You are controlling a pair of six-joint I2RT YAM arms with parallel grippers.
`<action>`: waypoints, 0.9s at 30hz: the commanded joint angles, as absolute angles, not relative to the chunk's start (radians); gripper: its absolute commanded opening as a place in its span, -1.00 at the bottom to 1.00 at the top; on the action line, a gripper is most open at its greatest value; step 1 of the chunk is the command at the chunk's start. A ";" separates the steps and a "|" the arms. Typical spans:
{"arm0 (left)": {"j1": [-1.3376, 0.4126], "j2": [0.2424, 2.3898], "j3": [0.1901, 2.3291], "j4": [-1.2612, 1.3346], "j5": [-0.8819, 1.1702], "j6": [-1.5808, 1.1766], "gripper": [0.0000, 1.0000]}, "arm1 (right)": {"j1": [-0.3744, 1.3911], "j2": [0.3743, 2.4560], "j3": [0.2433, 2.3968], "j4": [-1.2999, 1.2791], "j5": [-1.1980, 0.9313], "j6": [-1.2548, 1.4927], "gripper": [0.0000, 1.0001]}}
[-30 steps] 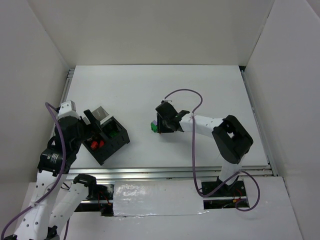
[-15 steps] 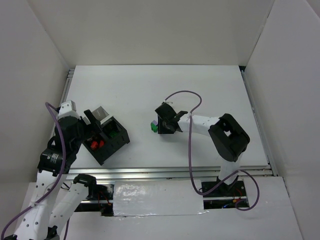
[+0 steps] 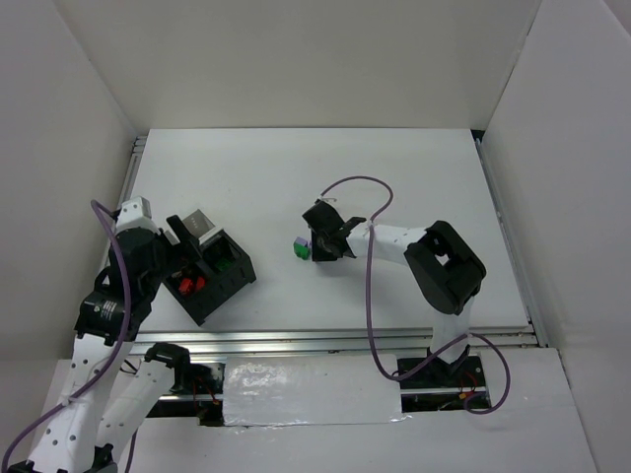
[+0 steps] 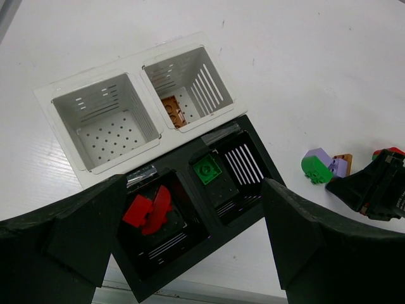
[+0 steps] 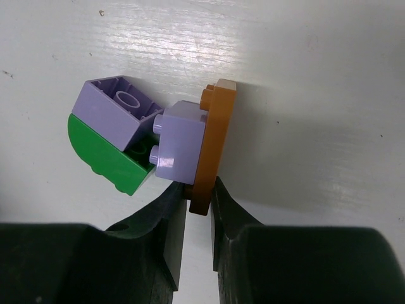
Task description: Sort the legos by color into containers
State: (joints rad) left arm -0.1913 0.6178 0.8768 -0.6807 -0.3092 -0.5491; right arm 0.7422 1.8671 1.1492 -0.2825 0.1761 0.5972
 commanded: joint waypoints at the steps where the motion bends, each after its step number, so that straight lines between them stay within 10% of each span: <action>1: -0.186 0.624 0.877 -0.634 -0.295 -0.526 0.99 | 0.749 1.870 1.157 -0.281 0.209 0.572 -1.00; 19: -0.190 0.696 0.819 -0.349 0.397 -0.776 0.99 | 0.975 1.275 0.922 -0.204 0.269 0.597 -1.00; 27: -0.339 0.750 0.782 -0.192 0.397 -0.882 0.92 | 1.058 1.149 0.928 -0.187 0.279 0.634 -1.00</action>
